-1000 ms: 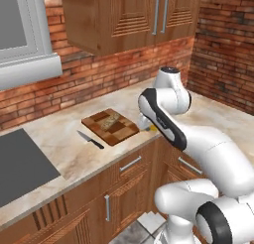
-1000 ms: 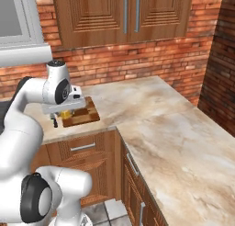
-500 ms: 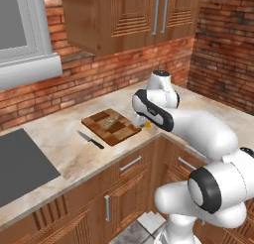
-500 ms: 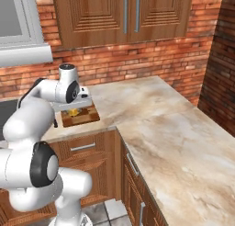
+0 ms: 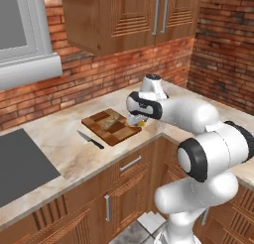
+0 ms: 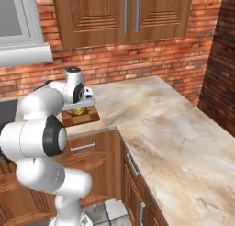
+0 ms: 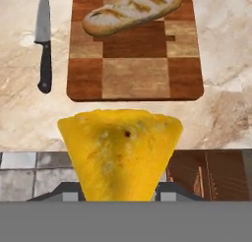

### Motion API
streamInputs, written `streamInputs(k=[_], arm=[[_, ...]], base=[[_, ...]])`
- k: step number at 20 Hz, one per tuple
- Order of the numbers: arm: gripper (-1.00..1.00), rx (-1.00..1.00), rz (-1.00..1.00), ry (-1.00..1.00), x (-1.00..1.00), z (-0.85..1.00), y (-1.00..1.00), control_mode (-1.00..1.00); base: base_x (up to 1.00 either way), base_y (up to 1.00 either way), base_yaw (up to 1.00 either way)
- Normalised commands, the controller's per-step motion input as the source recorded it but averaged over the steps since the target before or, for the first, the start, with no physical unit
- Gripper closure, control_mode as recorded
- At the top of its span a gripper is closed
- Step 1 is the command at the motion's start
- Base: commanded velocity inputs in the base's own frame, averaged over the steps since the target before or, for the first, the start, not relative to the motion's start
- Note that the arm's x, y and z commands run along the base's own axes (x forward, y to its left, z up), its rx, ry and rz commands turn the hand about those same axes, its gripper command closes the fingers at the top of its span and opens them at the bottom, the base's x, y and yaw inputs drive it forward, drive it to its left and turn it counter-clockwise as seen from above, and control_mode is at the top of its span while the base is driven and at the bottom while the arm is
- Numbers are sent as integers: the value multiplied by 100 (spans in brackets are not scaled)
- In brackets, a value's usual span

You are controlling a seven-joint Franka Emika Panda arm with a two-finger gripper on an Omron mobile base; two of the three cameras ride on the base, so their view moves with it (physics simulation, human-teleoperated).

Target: Retrieve the sausage and cheese from the fridge and place them on the cutting board on the counter.

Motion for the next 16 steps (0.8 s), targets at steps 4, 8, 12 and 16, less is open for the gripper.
streamInputs(k=[4, 8, 12, 16], arm=[[100, 0, 0, 0, 52, -34, 17, -100], [100, 0, 0, 0, 53, -31, 8, -100], [100, 2, 0, 0, 57, -29, 1, -100], [100, 3, 0, 0, 63, -25, 1, -100]], base=[[0, 0, 0], [0, 0, 0], [0, 0, 0], [0, 0, 0]])
